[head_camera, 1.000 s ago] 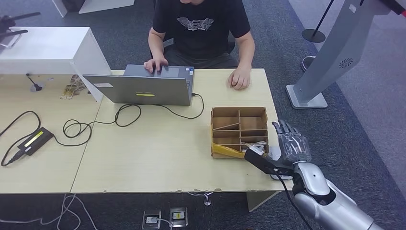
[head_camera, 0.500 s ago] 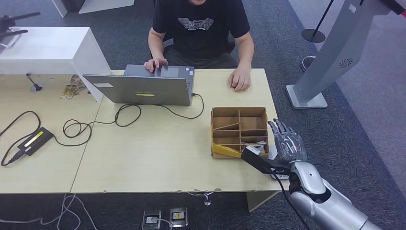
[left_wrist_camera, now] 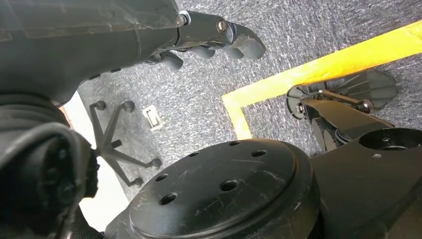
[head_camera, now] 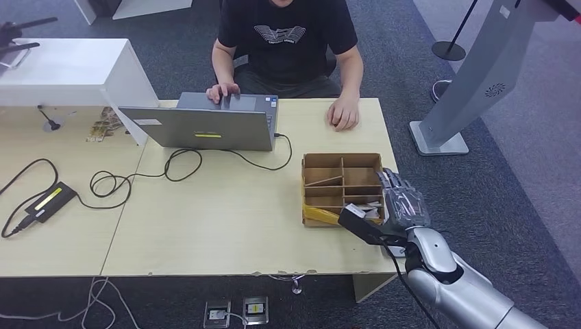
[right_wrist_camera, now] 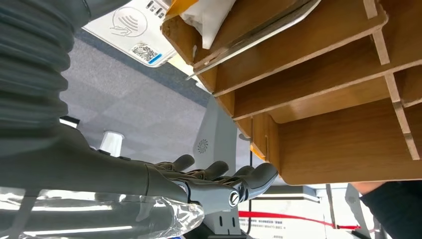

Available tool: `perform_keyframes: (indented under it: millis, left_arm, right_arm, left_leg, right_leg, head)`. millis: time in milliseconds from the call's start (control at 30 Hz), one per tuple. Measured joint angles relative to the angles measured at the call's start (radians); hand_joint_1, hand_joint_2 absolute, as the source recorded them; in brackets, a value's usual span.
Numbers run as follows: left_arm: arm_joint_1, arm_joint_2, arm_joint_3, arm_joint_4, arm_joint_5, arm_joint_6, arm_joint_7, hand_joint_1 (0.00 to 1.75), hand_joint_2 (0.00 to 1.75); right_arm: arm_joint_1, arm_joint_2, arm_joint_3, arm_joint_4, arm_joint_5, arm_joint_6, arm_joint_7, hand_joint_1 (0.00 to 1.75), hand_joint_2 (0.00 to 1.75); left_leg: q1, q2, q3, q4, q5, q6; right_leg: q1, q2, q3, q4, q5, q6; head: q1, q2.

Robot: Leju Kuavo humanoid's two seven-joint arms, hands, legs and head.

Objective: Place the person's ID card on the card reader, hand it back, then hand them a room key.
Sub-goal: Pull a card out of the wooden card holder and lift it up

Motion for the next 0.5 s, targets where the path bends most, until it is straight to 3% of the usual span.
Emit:
perform_keyframes:
  millis: [267,300,400,433,500]
  left_arm:
    - [0.000,0.000,0.000,0.000,0.009,0.000,0.000,0.00,0.00]
    - [0.000,0.000,0.000,0.000,0.009,0.000,0.000,0.00,0.00]
    - [0.000,0.000,0.000,0.000,0.010,0.000,0.000,0.00,0.00]
    - [0.000,0.000,0.000,0.000,0.010,0.000,0.000,0.00,0.00]
    - [0.000,0.000,0.000,0.000,0.010,0.000,0.000,0.00,0.00]
  right_arm:
    - [-0.014,0.014,0.024,0.029,-0.001,0.000,-0.012,0.00,1.75]
    - [-0.015,0.016,0.026,0.033,-0.001,0.000,-0.014,0.12,1.75]
    - [-0.016,0.019,0.027,0.040,-0.002,-0.001,-0.018,1.28,1.75]
    - [-0.017,0.021,0.028,0.043,-0.002,-0.003,-0.020,1.60,1.75]
    - [-0.020,0.024,0.029,0.052,-0.003,-0.007,-0.026,1.72,1.75]
  left_leg:
    - [0.000,0.000,0.000,0.000,0.000,0.000]
    - [0.000,0.000,0.000,0.000,0.000,0.000]
    - [0.000,0.000,0.000,0.000,0.000,0.000]
    - [0.000,0.000,0.000,0.000,0.000,0.000]
    - [0.000,0.000,0.000,0.000,0.000,0.000]
  right_leg:
    - [0.000,0.000,0.000,0.000,0.000,0.000]
    - [0.000,0.000,0.000,0.000,0.000,0.000]
    - [0.000,0.000,0.000,0.000,0.000,0.000]
    - [0.000,0.000,0.000,0.000,0.000,0.000]
    - [0.000,0.000,0.000,0.000,0.000,0.000]
  head:
    - [0.000,0.000]
    - [0.000,0.000]
    - [0.000,0.000]
    - [0.000,0.000]
    - [0.000,0.000]
